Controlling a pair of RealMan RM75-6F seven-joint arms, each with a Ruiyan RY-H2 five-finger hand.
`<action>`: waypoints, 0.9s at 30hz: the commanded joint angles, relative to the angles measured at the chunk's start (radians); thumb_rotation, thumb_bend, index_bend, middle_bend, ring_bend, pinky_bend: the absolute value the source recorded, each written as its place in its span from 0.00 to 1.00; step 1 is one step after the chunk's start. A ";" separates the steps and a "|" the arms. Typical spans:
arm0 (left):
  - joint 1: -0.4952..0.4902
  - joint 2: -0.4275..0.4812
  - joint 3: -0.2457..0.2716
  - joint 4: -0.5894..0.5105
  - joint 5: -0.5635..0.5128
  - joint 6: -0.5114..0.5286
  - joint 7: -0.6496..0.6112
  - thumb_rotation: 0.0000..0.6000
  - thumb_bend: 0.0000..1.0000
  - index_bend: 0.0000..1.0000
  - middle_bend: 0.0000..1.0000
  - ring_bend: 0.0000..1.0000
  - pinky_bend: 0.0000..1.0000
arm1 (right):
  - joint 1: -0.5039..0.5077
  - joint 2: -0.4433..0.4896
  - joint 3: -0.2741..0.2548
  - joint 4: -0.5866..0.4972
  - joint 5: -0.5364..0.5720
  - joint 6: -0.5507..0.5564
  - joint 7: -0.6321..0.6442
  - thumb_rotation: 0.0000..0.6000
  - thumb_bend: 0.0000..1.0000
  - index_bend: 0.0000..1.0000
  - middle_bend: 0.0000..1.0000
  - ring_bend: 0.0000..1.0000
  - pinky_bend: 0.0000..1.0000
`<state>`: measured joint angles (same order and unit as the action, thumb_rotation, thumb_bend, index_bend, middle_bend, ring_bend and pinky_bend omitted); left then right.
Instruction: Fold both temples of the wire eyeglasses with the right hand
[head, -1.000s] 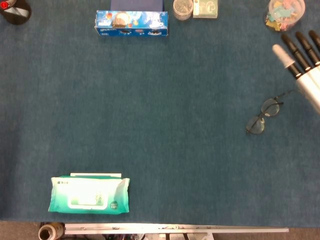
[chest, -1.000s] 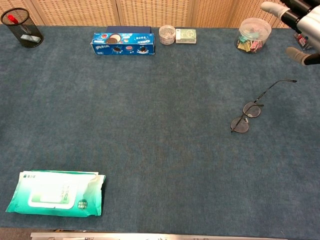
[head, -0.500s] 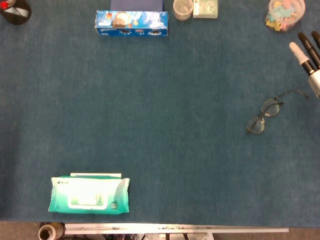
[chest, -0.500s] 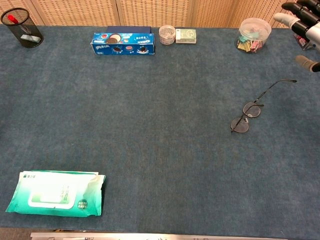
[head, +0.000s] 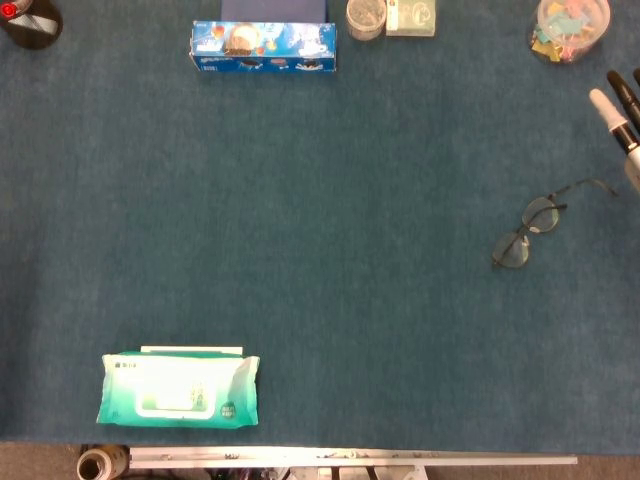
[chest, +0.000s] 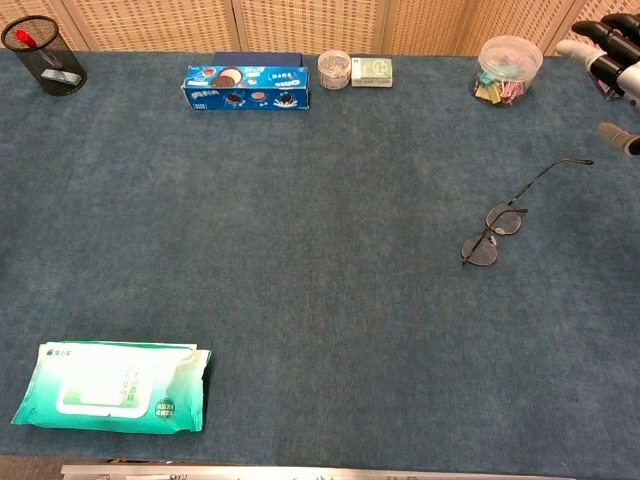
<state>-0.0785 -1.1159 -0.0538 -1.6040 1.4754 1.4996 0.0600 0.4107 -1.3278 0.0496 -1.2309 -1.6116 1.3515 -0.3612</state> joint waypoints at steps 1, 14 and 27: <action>0.000 0.000 0.000 0.000 0.000 0.000 0.000 1.00 0.67 0.49 0.50 0.54 0.71 | -0.002 -0.005 0.000 0.009 0.003 -0.002 0.007 1.00 0.30 0.00 0.04 0.00 0.12; 0.001 0.003 -0.001 -0.004 -0.004 -0.001 -0.002 1.00 0.67 0.49 0.50 0.54 0.71 | 0.012 -0.043 -0.005 0.036 -0.006 -0.025 0.041 1.00 0.30 0.00 0.04 0.00 0.12; 0.004 0.008 -0.001 -0.005 0.000 0.007 -0.013 1.00 0.67 0.49 0.50 0.54 0.71 | 0.023 -0.085 -0.033 0.049 -0.031 -0.054 0.061 1.00 0.30 0.00 0.04 0.00 0.12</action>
<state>-0.0743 -1.1081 -0.0551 -1.6087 1.4754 1.5070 0.0465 0.4325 -1.4110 0.0182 -1.1831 -1.6413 1.2988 -0.3011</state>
